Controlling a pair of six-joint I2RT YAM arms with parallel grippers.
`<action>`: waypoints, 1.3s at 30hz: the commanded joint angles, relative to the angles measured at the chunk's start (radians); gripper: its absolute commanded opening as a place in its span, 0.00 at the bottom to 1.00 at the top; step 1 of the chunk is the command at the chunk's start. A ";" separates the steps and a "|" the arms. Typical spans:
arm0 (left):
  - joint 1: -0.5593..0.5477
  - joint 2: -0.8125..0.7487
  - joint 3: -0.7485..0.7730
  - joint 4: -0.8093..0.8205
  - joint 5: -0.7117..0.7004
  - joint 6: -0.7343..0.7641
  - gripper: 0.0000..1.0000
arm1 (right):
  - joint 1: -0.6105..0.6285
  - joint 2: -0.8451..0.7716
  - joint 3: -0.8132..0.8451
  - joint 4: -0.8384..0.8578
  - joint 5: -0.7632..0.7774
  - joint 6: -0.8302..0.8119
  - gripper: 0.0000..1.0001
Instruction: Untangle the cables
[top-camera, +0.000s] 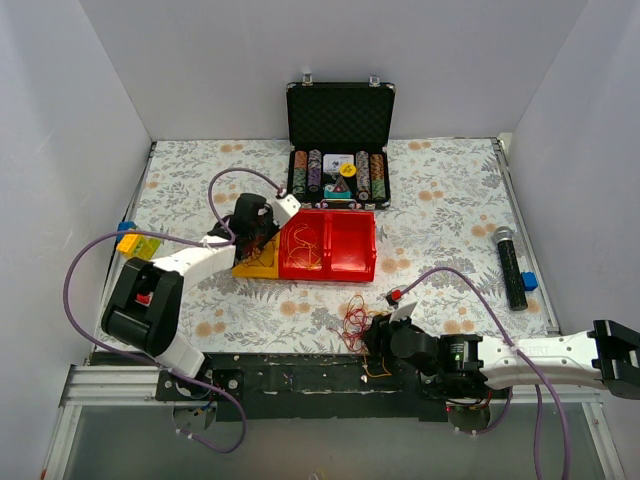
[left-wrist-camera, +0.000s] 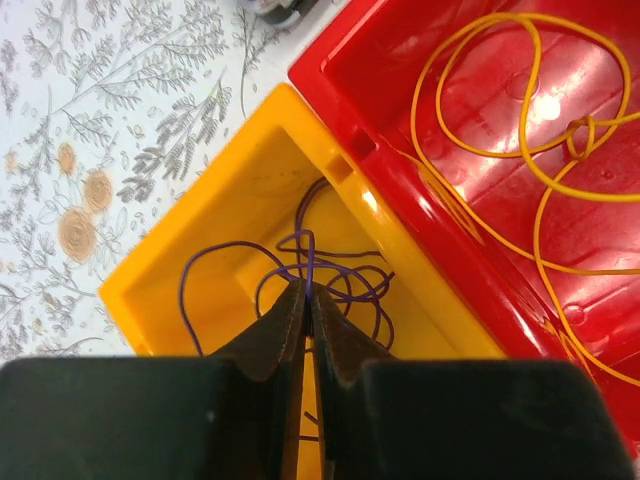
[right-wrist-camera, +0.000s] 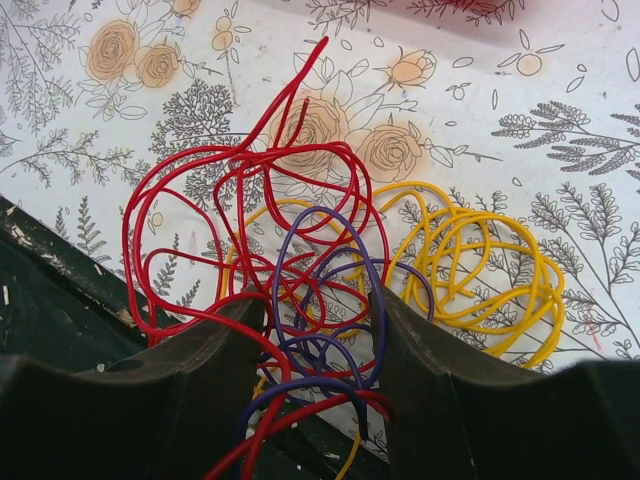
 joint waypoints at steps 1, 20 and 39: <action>0.004 -0.030 0.107 -0.104 0.016 -0.015 0.13 | 0.004 -0.014 0.046 0.002 0.034 0.001 0.54; -0.065 -0.536 0.104 -0.377 0.523 -0.051 0.95 | 0.004 -0.097 0.065 0.028 0.051 -0.069 0.57; -0.590 -0.346 -0.058 -0.102 0.502 0.061 0.96 | 0.004 -0.140 0.051 0.070 -0.027 -0.114 0.47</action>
